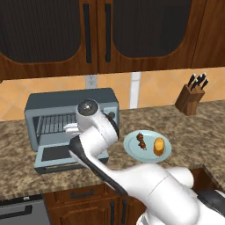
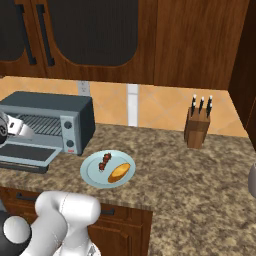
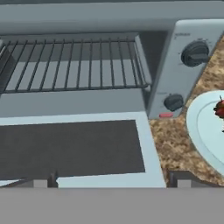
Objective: Pick up the kebab skewer and baguette bread, and place them inside the toaster oven. Close the toaster oven door and start by setting the timer.
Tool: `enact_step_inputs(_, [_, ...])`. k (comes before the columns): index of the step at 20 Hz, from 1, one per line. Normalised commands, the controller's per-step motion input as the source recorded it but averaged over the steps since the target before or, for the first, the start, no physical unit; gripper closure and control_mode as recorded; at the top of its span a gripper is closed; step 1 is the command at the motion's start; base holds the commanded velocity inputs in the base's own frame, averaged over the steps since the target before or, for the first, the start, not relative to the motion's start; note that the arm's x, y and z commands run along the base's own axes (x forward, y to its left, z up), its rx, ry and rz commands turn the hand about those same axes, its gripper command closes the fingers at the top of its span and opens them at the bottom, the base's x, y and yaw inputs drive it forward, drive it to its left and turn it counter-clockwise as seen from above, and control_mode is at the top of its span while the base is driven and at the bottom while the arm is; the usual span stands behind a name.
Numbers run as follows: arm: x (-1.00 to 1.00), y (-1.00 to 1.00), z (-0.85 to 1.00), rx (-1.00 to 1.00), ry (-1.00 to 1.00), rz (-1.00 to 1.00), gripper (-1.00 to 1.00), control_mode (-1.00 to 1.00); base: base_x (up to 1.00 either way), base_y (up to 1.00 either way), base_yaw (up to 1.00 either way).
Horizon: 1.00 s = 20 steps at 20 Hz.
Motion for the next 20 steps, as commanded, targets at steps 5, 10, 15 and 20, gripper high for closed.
enact_step_inputs(5, [0.72,0.58,-0.15,-0.01,-0.17,-0.15,-1.0,-1.0,0.0,0.0,0.0])
enact_step_inputs(10, [0.6,0.23,-0.17,-0.03,-0.21,-0.09,-1.0,-1.0,0.0,0.0,0.0])
enact_step_inputs(15, [0.21,0.17,-0.2,-0.03,-0.18,0.0,-1.0,-1.0,0.0,0.0,0.0])
enact_step_inputs(20, [0.16,0.0,-0.17,-0.02,-0.1,0.0,-1.0,-1.0,0.0,0.0,0.0])
